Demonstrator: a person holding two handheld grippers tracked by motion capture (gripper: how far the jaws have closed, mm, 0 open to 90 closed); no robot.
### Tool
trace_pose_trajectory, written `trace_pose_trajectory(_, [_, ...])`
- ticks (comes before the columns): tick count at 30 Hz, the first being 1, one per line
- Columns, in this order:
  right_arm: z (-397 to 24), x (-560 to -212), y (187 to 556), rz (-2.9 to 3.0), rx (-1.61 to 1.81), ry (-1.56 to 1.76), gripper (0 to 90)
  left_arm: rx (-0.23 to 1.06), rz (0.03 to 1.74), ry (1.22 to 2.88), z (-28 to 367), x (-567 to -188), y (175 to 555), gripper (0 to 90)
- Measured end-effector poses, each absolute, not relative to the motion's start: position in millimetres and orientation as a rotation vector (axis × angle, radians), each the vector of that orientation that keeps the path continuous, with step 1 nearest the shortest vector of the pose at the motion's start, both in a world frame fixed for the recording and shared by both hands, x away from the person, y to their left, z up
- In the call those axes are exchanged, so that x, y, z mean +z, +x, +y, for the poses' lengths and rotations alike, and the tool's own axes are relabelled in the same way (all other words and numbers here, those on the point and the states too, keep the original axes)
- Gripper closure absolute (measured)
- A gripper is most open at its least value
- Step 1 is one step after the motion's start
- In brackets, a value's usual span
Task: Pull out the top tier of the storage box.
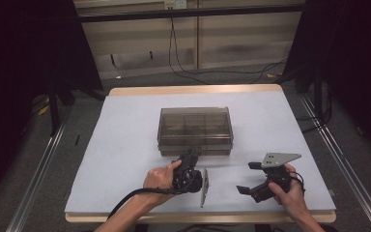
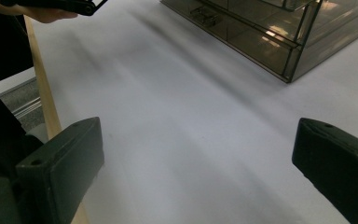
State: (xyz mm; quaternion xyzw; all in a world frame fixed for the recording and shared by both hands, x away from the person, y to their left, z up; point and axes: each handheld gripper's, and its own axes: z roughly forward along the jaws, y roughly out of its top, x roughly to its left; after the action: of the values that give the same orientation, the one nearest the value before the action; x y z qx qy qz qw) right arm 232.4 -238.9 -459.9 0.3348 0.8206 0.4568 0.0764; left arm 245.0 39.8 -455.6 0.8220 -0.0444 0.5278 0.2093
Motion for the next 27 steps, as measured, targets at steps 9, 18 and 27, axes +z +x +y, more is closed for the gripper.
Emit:
trace_pose_trajectory(9, [-239.2,-459.7,232.1,2.456,1.371,1.009,1.8,1.063,0.036,2.273,47.6,-437.2,253.1,51.8])
trace_pose_trajectory(18, [-238.5,-460.4,232.9,2.461,1.367,1.010,1.8,0.748,0.119,2.253,53.2,-419.1,265.5,55.6])
trace_pose_trajectory(27, [-238.6,-460.3,232.9,2.461,1.370,1.007,1.9,0.448,0.156,2.209,65.2,-403.5,280.0,51.8])
